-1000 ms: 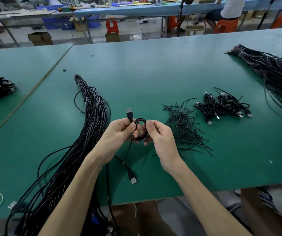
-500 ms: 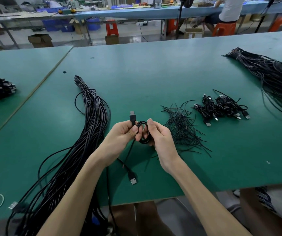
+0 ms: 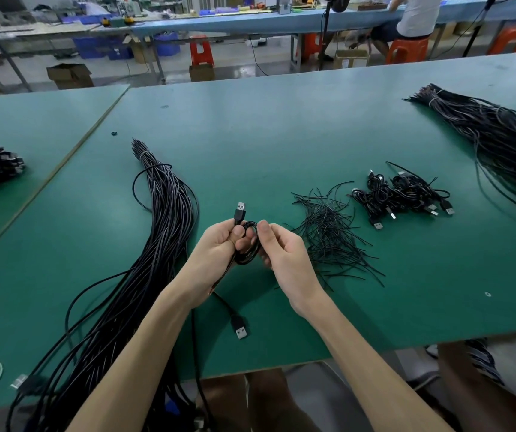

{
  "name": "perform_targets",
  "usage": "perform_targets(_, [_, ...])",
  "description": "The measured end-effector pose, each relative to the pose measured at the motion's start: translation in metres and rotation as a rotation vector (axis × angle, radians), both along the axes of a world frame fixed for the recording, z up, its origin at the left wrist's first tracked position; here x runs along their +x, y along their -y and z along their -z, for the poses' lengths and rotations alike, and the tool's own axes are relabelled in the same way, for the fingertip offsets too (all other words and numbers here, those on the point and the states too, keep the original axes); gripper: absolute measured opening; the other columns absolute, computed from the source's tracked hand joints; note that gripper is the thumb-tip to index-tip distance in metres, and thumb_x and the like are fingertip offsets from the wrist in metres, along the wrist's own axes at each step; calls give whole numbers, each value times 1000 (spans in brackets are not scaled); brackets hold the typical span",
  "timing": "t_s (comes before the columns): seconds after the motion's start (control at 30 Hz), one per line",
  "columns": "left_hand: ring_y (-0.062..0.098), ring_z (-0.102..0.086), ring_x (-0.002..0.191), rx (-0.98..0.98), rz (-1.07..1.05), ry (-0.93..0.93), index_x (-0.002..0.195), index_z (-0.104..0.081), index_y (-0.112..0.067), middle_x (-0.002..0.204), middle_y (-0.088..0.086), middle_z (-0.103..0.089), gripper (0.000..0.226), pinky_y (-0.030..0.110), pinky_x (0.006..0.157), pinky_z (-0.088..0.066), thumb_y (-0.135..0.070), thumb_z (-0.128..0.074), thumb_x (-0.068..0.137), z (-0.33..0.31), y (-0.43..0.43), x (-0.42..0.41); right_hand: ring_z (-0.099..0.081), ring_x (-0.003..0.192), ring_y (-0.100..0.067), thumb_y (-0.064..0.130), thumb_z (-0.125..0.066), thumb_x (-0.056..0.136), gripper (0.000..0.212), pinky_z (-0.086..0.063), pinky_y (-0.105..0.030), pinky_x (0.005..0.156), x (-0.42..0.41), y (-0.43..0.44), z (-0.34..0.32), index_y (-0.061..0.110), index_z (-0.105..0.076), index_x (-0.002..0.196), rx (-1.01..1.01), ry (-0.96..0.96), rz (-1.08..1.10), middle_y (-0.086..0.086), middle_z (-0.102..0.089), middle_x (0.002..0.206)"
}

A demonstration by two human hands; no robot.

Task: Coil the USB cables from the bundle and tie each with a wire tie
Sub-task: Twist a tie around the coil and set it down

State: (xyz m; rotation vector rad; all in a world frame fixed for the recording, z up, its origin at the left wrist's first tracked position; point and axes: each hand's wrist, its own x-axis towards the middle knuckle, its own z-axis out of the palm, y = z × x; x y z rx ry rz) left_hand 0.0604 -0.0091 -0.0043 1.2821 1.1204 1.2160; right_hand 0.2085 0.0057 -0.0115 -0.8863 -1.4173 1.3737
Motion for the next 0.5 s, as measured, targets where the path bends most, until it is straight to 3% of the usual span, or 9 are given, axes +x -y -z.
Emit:
perform_targets(0.07, [8, -41, 64, 5, -27, -30, 85, -54, -13, 66, -12, -45, 26, 19, 64, -38, -30, -41, 101, 0, 0, 2, -45, 57, -2, 30, -48, 110, 39, -37, -18, 56, 0, 0, -1, 7, -67, 85, -3, 13, 14, 11, -58, 63])
perform_targets(0.17, [6, -41, 61, 47, -51, -101, 83, -53, -13, 64, -14, -45, 27, 16, 61, -38, -24, -39, 104, 0, 0, 2, -36, 60, -13, 35, -49, 109, 46, -31, -32, 56, -1, 1, 0, -5, -64, 91, 2, 42, 26, -8, -47, 69])
perform_targets(0.3, [2, -40, 59, 80, -101, -189, 82, -50, -7, 62, -17, -46, 32, 15, 59, -37, -7, -35, 110, 0, -1, 0, -45, 54, -1, 41, -57, 104, 36, -35, -14, 55, 1, 2, -1, 12, -71, 87, 29, 20, -23, 14, -59, 63])
perform_targets(0.4, [5, -43, 64, 66, -77, -190, 89, -53, 0, 65, -18, -48, 30, 17, 63, -39, -18, -39, 108, -1, -1, -1, -38, 50, -5, 37, -61, 102, 37, -33, -20, 48, 1, -1, 1, 3, -68, 89, -9, -18, -21, -1, -53, 66])
perform_targets(0.5, [11, -49, 68, -6, -44, -134, 99, -57, 4, 68, -13, -51, 31, 24, 64, -45, -17, -38, 112, -2, -1, -3, -40, 44, -9, 32, -62, 103, 34, -32, -19, 42, 2, -2, 4, 0, -67, 93, -80, -104, -8, 2, -51, 60])
